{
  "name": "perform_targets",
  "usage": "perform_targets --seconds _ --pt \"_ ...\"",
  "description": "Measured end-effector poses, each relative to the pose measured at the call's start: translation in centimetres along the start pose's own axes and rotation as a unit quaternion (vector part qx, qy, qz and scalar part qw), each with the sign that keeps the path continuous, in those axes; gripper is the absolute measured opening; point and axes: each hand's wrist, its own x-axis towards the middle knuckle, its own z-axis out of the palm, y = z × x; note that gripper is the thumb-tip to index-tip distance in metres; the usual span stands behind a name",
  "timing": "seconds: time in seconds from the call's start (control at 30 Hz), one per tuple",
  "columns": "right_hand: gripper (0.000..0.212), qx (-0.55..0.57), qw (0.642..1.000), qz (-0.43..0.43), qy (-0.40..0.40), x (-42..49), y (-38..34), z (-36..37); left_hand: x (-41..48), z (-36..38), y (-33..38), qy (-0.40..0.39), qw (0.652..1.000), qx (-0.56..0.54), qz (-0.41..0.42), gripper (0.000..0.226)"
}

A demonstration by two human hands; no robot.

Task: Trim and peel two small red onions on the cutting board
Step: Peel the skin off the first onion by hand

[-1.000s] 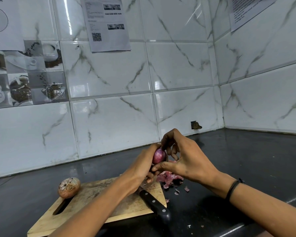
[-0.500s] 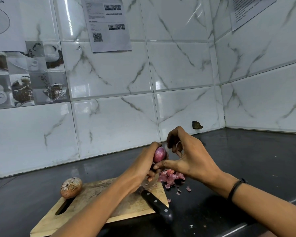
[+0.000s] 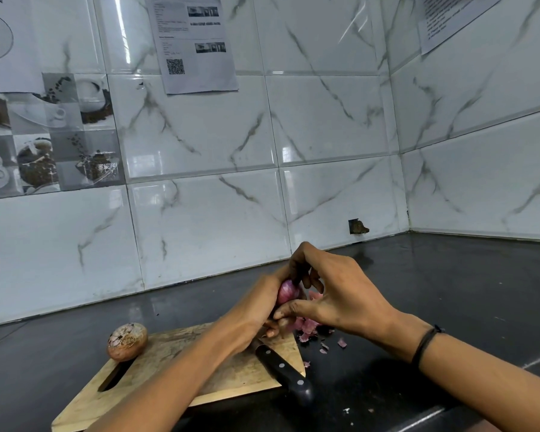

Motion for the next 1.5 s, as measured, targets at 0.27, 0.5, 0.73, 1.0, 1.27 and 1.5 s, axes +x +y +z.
perform_targets --seconds 0.27,0.5,0.73,1.0,1.27,1.5 --pt "0.055 0.016 0.999 0.024 0.025 -0.1 0.5 -0.5 -0.1 -0.4 0.0 0.003 1.000 -0.017 0.009 0.061" --pt "0.046 0.034 0.999 0.006 0.022 0.0 0.2 -0.3 -0.3 -0.5 0.1 -0.011 1.000 -0.013 0.015 0.072" --pt "0.028 0.079 0.996 0.041 0.031 0.0 0.5 -0.7 -0.3 -0.7 -0.1 0.016 1.000 -0.004 -0.001 0.052" --pt "0.008 0.013 0.999 0.014 -0.026 -0.1 1.1 0.0 0.3 -1.4 -0.4 0.046 0.996 -0.049 -0.051 0.059" --pt "0.028 -0.043 0.998 0.025 -0.025 -0.3 1.5 0.0 0.3 -1.7 -0.1 0.022 0.993 -0.107 -0.043 0.051" --pt "0.046 0.009 0.999 0.044 0.020 -0.1 1.3 -0.7 0.1 -1.3 0.0 0.018 0.997 -0.074 -0.017 0.049"
